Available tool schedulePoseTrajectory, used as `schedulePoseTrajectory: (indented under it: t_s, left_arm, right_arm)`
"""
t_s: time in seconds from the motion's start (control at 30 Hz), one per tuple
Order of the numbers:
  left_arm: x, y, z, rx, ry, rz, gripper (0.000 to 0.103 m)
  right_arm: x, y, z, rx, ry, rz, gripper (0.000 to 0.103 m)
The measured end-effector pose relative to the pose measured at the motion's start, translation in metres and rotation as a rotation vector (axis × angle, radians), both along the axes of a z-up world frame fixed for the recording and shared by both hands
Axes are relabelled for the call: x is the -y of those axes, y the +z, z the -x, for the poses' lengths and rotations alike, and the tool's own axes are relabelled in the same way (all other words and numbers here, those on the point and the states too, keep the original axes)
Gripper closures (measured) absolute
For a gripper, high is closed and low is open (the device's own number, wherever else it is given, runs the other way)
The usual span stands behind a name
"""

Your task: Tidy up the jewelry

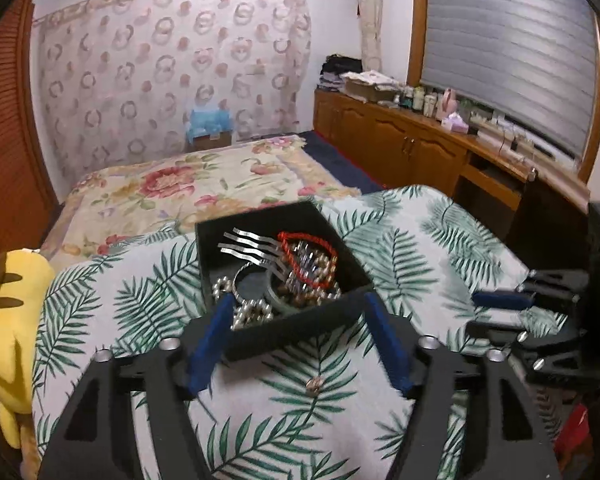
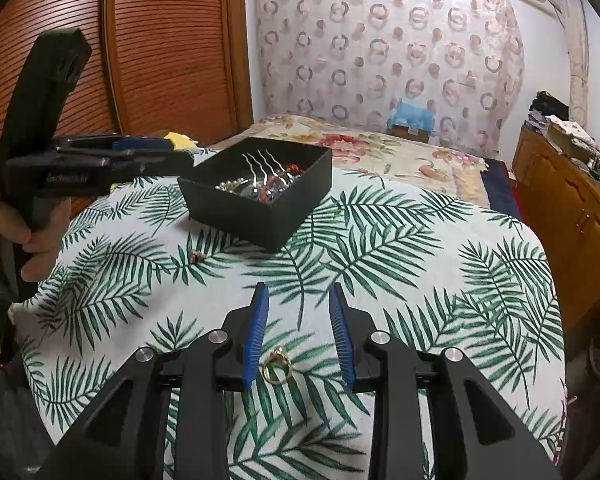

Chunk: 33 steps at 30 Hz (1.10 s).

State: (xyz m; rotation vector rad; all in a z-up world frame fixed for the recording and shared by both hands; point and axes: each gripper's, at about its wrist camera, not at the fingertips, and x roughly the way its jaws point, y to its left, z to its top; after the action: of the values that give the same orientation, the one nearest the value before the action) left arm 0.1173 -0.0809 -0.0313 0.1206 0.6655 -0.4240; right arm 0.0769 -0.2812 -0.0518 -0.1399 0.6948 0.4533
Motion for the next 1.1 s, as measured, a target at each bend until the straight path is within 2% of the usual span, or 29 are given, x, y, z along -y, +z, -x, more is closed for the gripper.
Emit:
schedulePoseTrajectory:
  t_s: [0.07, 0.13, 0.2, 0.37, 0.57, 0.83, 0.93, 1.1]
  left_arm:
    - [0.000, -0.004, 0.002, -0.009, -0.005, -0.008, 0.029]
    - [0.000, -0.011, 0.006, -0.018, -0.011, -0.014, 0.018]
    - [0.002, -0.016, 0.008, -0.027, -0.024, -0.022, 0.013]
    - [0.008, -0.034, 0.010, -0.061, -0.037, -0.067, 0.013]
    - [0.009, -0.054, 0.007, -0.121, -0.043, -0.080, 0.013]
    - [0.007, -0.065, 0.000, -0.148, -0.017, -0.116, 0.013]
    - [0.005, -0.067, -0.001, -0.154, -0.017, -0.116, 0.013]
    - [0.005, -0.063, -0.001, -0.142, -0.014, -0.108, 0.013]
  right_arm:
    - [0.002, -0.002, 0.002, -0.008, 0.000, -0.002, 0.068]
    - [0.003, -0.005, 0.004, -0.017, -0.001, 0.004, 0.066]
    - [0.004, -0.007, 0.007, -0.023, 0.000, 0.011, 0.063]
    - [0.006, -0.017, 0.010, -0.057, 0.006, 0.024, 0.061]
    - [-0.002, -0.026, 0.011, -0.090, 0.039, 0.047, 0.061]
    - [-0.018, -0.035, 0.006, -0.115, 0.063, 0.128, 0.062]
    - [-0.022, -0.038, 0.005, -0.116, 0.068, 0.157, 0.073]
    - [-0.019, -0.039, 0.005, -0.124, 0.063, 0.159, 0.081]
